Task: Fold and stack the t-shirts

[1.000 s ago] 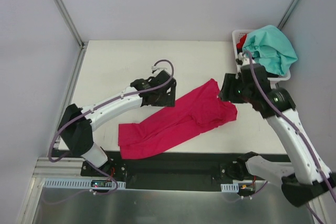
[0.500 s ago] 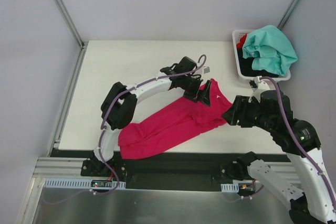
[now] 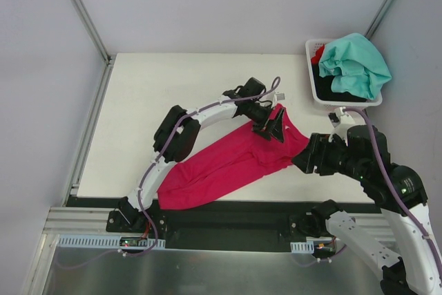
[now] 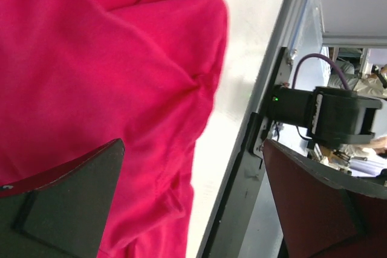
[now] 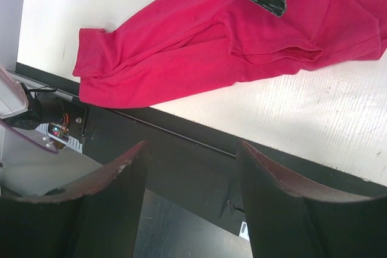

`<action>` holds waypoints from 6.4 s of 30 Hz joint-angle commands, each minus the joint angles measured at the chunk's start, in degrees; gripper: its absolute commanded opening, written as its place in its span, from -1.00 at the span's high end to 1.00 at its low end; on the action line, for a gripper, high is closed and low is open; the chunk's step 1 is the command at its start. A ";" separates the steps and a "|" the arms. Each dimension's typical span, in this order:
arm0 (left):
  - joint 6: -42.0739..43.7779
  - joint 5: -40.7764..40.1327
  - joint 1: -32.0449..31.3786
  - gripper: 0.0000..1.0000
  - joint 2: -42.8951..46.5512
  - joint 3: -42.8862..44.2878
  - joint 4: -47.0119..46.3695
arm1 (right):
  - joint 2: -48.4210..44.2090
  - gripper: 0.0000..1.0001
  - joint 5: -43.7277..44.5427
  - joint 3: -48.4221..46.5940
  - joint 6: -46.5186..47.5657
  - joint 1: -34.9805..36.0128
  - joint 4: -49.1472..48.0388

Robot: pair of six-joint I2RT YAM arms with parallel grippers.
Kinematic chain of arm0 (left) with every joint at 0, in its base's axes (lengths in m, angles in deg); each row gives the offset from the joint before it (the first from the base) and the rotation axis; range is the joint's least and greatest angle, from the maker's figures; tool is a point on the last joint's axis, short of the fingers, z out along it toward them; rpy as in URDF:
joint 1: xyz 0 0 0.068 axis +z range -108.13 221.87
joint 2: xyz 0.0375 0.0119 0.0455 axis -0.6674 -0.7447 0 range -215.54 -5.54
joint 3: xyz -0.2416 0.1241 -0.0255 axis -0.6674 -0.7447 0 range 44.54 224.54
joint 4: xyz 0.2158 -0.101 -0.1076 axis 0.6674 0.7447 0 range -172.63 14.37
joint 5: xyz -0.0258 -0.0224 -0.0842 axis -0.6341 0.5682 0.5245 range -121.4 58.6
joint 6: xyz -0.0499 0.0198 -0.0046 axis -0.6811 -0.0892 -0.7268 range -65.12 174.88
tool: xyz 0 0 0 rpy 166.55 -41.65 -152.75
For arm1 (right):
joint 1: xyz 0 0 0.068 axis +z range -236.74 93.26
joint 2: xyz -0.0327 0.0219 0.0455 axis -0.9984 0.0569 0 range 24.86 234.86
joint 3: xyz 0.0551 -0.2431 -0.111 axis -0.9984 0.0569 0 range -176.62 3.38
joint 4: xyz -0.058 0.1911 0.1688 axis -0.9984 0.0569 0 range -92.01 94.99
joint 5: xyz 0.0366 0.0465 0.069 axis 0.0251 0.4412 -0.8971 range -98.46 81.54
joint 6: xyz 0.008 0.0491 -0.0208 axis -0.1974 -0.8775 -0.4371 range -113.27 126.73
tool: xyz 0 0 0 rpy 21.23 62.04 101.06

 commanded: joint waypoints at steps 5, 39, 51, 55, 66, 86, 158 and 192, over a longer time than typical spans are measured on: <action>-3.08 -2.09 3.58 -0.98 -4.62 0.96 -2.34 | 0.08 -0.25 -3.04 -0.33 0.29 0.33 0.06; -8.99 -18.59 30.12 -0.98 -1.84 7.30 -1.20 | 4.11 -0.33 -5.68 11.53 1.95 0.51 -0.02; -5.89 -19.92 32.93 -0.98 2.58 13.53 6.53 | 35.39 -0.36 -13.77 -2.25 2.66 14.99 -26.83; -3.09 -24.48 33.02 -0.98 8.10 8.88 8.20 | 44.35 -0.36 -11.83 -7.45 2.05 20.36 -27.97; -0.53 -23.71 34.78 -0.98 4.44 14.39 10.93 | 60.89 -0.29 -18.24 -12.37 0.46 31.70 -36.07; -3.17 -3.31 33.55 -0.98 -7.17 16.78 6.63 | 75.40 -0.33 -33.71 -10.79 3.09 39.79 -53.36; -1.85 -9.73 34.08 -0.98 -7.87 16.42 5.74 | 79.62 -0.40 -20.63 0.72 4.24 39.79 -40.55; -0.44 -21.84 35.48 -0.98 -3.05 19.60 14.36 | 65.48 -0.47 -4.90 -25.80 9.69 36.03 -13.31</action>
